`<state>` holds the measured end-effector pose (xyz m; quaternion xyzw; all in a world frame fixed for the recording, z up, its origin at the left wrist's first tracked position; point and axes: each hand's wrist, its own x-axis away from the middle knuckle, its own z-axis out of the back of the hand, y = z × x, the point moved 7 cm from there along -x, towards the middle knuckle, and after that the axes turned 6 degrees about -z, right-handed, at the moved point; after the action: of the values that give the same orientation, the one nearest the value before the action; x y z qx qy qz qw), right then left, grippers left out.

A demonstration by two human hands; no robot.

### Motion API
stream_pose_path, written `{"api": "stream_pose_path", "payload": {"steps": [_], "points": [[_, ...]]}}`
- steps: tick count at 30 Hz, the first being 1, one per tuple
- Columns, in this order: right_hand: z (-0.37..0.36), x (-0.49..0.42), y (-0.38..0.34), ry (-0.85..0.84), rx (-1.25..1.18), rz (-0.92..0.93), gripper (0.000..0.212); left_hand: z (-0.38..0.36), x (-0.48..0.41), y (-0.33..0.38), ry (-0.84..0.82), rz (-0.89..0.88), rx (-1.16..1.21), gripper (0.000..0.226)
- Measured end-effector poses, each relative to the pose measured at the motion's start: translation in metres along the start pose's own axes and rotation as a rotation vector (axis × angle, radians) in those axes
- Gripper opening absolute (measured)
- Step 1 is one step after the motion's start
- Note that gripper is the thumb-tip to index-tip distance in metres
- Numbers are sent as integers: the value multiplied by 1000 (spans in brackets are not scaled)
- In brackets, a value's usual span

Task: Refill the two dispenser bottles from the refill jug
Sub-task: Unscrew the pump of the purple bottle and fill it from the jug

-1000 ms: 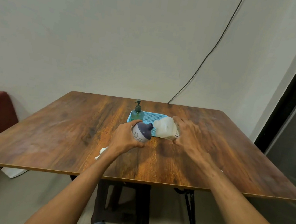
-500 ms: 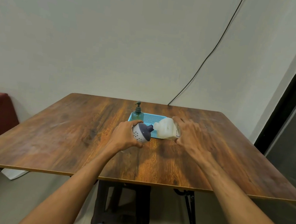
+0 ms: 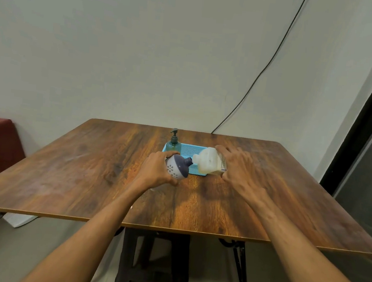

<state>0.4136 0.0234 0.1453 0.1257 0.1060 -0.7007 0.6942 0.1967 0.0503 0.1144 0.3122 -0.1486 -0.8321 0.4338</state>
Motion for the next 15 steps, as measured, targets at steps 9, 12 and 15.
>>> {"api": "stream_pose_path", "payload": {"steps": [9,12,15], "points": [[10,4,-5,75,11,23,73,4,1,4,5,-4,5,71],[12,5,-5,75,23,17,73,4,2,4,-1,5,9,70],[15,8,-6,107,29,20,72,5,2,5,-6,7,-2,71]]}}
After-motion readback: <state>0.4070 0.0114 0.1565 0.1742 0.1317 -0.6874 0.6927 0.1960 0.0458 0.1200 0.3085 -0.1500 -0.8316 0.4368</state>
